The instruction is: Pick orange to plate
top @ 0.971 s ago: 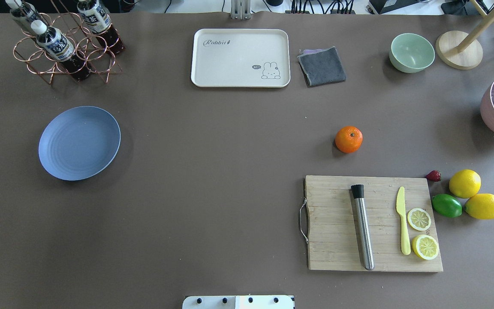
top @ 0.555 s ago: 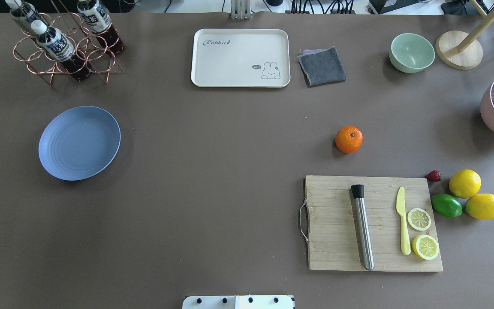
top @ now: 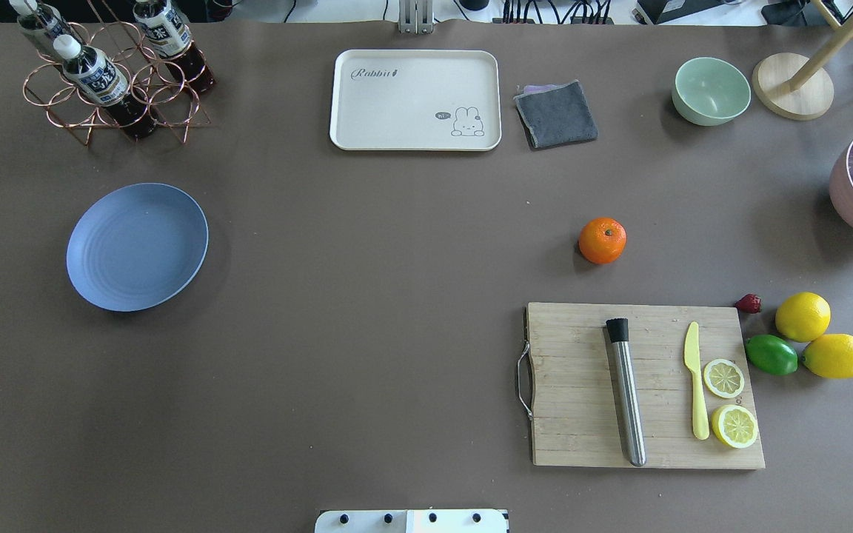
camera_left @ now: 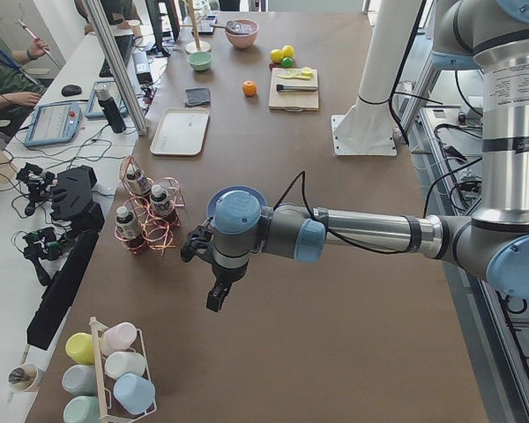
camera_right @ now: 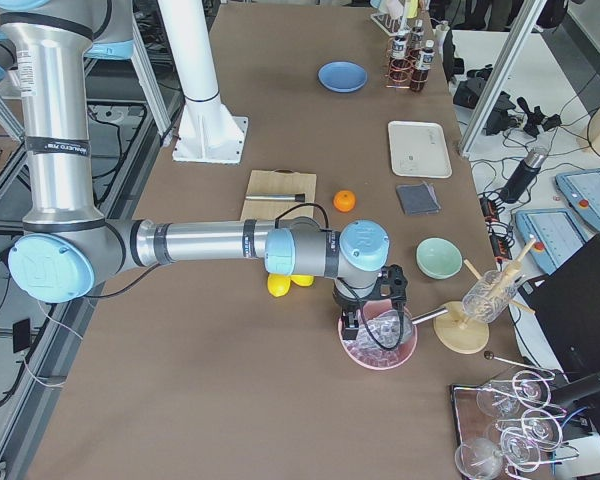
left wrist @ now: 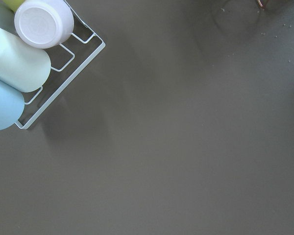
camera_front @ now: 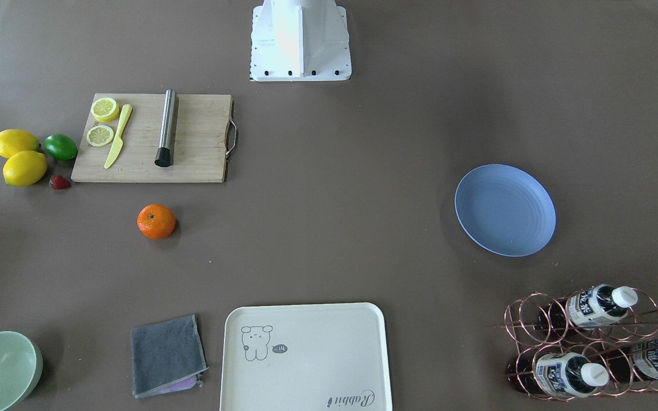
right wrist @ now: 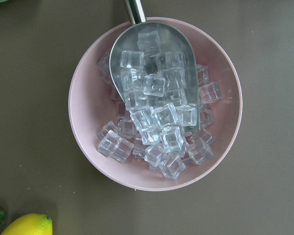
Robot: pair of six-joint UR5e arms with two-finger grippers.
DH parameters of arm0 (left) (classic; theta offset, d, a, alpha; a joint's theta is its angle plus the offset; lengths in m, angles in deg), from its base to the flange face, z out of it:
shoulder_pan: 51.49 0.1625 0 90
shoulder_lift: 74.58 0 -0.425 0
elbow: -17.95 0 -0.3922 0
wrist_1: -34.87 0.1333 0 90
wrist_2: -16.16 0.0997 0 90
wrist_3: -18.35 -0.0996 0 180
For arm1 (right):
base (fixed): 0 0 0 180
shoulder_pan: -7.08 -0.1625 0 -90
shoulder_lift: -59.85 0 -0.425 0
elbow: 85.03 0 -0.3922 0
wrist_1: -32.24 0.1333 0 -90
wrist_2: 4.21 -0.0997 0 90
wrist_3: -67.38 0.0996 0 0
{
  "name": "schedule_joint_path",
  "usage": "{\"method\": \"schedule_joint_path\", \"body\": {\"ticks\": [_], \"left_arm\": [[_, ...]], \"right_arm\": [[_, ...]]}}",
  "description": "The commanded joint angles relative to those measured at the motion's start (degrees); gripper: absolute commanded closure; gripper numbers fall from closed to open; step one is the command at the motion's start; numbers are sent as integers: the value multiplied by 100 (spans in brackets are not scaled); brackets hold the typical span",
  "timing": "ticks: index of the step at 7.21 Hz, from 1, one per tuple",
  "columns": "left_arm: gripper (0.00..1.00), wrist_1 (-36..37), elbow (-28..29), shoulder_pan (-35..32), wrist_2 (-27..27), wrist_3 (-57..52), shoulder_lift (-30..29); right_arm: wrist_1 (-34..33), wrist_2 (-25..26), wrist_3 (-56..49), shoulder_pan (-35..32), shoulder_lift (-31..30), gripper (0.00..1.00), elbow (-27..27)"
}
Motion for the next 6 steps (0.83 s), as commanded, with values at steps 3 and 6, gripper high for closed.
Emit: {"method": "schedule_joint_path", "body": {"ticks": [3, 6], "left_arm": [[2, 9, 102, 78, 5, 332, -38], [2, -9, 129, 140, 5, 280, 49]], "right_arm": [[1, 0, 3, 0, 0, 0, 14], [1, 0, 3, 0, 0, 0, 23]]}}
